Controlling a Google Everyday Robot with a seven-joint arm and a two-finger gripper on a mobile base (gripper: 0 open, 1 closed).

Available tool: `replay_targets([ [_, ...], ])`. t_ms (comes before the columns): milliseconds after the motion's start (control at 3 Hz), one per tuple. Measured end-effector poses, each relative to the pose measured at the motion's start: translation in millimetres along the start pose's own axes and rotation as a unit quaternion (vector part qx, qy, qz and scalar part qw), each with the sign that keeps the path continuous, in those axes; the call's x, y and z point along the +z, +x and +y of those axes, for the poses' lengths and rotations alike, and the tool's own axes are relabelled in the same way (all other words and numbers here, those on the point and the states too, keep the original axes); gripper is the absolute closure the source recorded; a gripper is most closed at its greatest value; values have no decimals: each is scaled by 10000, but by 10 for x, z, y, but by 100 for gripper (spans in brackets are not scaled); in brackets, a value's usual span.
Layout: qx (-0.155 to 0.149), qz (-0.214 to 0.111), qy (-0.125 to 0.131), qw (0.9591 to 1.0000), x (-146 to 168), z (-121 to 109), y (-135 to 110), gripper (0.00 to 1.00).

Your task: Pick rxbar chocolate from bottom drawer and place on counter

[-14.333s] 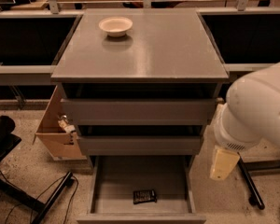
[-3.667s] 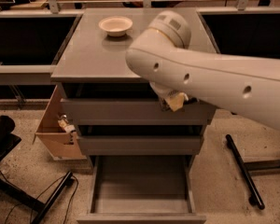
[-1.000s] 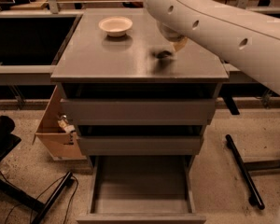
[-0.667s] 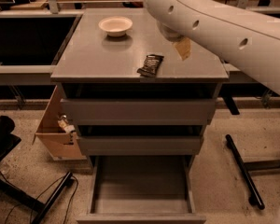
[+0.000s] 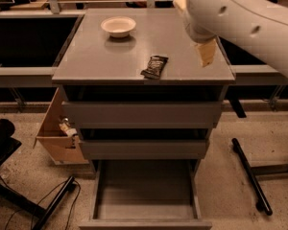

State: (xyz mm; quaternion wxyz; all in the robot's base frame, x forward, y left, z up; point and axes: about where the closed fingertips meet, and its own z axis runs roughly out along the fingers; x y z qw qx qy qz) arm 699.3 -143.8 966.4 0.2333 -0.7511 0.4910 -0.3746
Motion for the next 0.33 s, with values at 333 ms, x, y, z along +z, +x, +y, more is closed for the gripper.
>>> replay_targets([
  [333,456,64,558,9974,-448,223,308,0],
])
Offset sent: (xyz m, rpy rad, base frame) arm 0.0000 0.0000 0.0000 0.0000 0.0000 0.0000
